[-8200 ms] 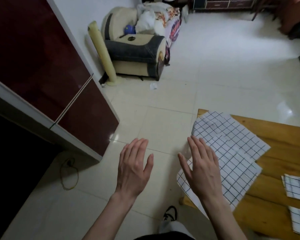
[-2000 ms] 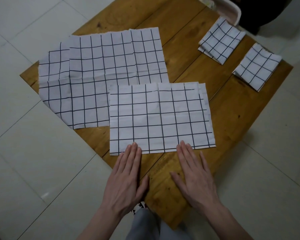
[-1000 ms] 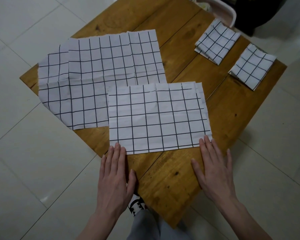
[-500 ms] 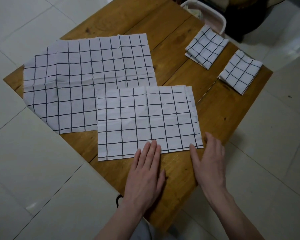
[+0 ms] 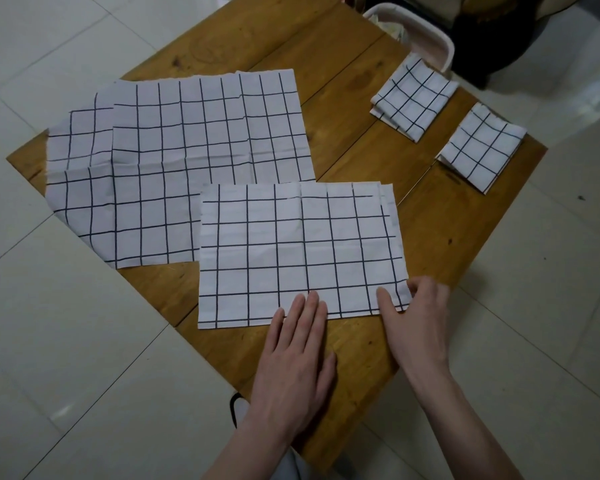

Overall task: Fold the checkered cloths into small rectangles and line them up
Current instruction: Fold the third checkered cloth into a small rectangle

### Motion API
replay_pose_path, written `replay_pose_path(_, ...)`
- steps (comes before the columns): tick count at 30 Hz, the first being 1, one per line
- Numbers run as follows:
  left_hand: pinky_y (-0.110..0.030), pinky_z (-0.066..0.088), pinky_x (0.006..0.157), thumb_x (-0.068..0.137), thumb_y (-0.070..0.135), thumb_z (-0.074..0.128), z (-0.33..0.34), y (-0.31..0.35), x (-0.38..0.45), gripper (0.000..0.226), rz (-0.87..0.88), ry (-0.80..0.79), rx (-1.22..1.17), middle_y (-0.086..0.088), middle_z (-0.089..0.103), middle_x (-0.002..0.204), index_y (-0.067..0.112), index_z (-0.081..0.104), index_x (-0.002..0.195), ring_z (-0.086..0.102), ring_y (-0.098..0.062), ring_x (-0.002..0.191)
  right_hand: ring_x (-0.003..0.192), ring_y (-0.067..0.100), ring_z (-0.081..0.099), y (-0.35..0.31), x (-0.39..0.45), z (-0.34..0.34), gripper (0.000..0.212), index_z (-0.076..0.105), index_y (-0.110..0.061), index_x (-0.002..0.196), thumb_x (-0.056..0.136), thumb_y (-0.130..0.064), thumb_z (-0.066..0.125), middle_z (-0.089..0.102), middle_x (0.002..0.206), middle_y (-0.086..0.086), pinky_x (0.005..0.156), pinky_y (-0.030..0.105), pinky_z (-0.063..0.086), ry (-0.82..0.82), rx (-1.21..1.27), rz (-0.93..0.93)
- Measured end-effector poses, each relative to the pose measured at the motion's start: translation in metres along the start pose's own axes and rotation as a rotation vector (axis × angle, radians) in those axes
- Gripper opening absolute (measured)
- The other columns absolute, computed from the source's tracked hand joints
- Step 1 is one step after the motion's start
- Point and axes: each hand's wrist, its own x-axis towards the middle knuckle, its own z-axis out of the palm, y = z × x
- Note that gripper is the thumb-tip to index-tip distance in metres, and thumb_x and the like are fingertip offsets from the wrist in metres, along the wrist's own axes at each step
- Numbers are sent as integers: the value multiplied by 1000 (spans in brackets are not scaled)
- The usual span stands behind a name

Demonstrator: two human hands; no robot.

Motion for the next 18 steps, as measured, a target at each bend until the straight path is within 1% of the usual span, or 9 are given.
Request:
replay_pose_path(3,-46,14,126,109,52,32,0,2,-2,70,1,-4,-5,-3,18,174,15,21,167,9,-20,162,110,14,50,3,-2,-1,52,48,-18,140,96,-28,73,46,134,3,83,27,43,-6,221,25)
replay_pose_path(6,-46,15,126,109,53,33,-1,6,-4,70,-3,-18,-16,-3,18,175,15,20,167,8,-20,162,103,18,61,6,-4,-3,71,38,-26,153,94,-20,77,45,132,-3,73,21,47,18,441,93)
replay_pose_path(7,-46,15,125,109,53,34,-1,8,-5,71,-4,-23,-18,-3,17,175,15,20,167,8,-20,162,103,19,64,8,-5,-3,75,36,-29,154,92,-18,78,48,131,-3,74,22,50,19,526,123)
replay_pose_path(9,-46,15,125,109,53,35,0,12,-6,71,-2,-31,-21,-3,17,175,15,20,167,8,-20,162,106,18,67,13,-7,-2,72,41,-31,151,92,-17,79,59,128,-4,85,34,57,7,669,202)
replay_pose_path(11,-46,15,125,108,55,35,0,17,-8,73,13,-43,-18,-3,16,175,15,19,167,8,-20,162,106,19,70,19,-8,1,49,58,-29,139,94,-24,77,70,120,-2,95,48,60,7,665,239)
replay_pose_path(13,-46,14,125,107,59,36,0,23,-11,77,47,-59,-7,-3,13,175,15,17,167,8,-21,163,96,20,72,20,-14,0,23,73,-22,118,97,-31,72,76,102,0,91,52,61,11,584,200)
replay_pose_path(14,-46,13,125,106,60,37,-1,26,-11,79,66,-64,-1,-4,13,176,14,16,167,8,-21,162,91,20,70,18,-18,-1,16,75,-19,104,99,-33,69,74,96,1,88,52,61,26,556,171)
replay_pose_path(16,-45,15,123,105,62,38,-2,31,-12,82,97,-62,3,-4,14,175,13,17,167,10,-22,162,80,14,63,14,-26,-5,26,68,-16,82,102,-32,65,67,92,6,79,48,58,97,525,124)
replay_pose_path(18,-44,16,123,104,63,38,-5,32,-11,83,109,-47,-5,-4,15,175,13,17,167,12,-21,162,70,6,55,7,-34,-10,35,61,-12,75,104,-31,61,62,95,7,69,39,51,153,526,87)
